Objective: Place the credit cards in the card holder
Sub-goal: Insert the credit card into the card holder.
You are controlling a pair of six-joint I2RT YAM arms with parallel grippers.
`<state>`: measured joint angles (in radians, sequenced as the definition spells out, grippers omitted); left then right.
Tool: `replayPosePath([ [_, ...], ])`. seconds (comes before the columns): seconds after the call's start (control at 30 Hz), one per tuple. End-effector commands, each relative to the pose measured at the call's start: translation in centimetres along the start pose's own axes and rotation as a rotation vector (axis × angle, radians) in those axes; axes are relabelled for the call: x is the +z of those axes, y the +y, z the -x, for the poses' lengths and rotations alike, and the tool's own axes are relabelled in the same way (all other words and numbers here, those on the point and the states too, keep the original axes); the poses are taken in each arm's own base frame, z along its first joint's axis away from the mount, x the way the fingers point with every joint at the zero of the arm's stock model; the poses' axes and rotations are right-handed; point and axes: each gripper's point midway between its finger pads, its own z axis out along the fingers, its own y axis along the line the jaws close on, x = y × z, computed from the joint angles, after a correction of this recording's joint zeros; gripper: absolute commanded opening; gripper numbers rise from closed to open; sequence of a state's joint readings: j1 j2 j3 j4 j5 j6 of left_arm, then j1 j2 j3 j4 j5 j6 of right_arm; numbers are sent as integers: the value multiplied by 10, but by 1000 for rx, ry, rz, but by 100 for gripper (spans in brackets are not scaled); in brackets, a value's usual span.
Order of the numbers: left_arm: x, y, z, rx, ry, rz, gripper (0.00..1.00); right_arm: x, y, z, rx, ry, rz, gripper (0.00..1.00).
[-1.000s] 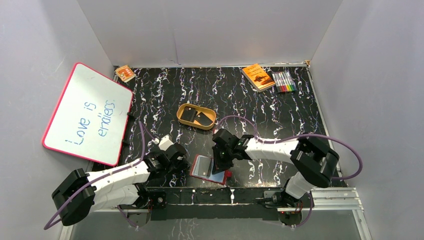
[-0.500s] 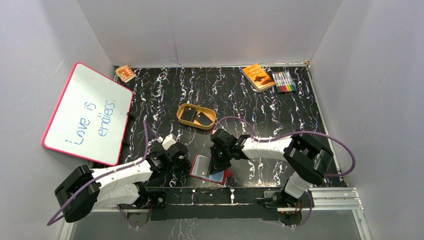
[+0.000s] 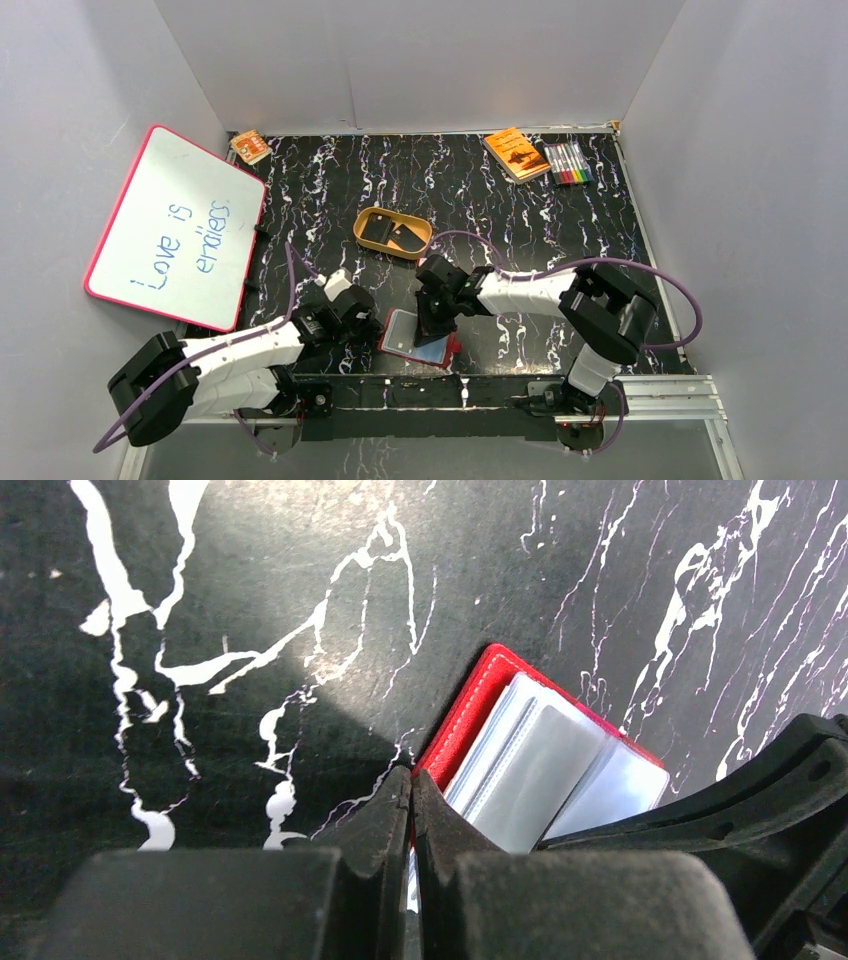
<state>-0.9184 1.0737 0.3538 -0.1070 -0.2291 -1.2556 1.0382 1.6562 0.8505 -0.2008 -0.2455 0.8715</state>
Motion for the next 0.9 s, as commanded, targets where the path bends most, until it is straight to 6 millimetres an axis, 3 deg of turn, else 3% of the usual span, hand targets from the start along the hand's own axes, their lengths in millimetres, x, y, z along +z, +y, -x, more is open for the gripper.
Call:
replayPosePath([
  [0.0, -6, 71, -16, 28, 32, 224, 0, -5, 22, 31, -75, -104, 22, 0],
  [0.1, -6, 80, -11, -9, -11, 233, 0, -4, 13, 42, -130, -114, -40, 1],
  [0.2, -6, 83, -8, -36, -36, 234, 0, -3, 2, 51, -164, -112, -90, 9],
  [0.37, -8, 79, -4, -48, -55, 226, 5, -11, 5, 63, -188, -121, -99, 18],
  [0.7, -21, 65, 15, -41, -116, 207, 32, -77, 14, 74, -228, -222, -129, 40],
  [0.87, -38, 46, 39, -9, -195, 183, 50, -121, 13, 86, -250, -411, -144, 42],
])
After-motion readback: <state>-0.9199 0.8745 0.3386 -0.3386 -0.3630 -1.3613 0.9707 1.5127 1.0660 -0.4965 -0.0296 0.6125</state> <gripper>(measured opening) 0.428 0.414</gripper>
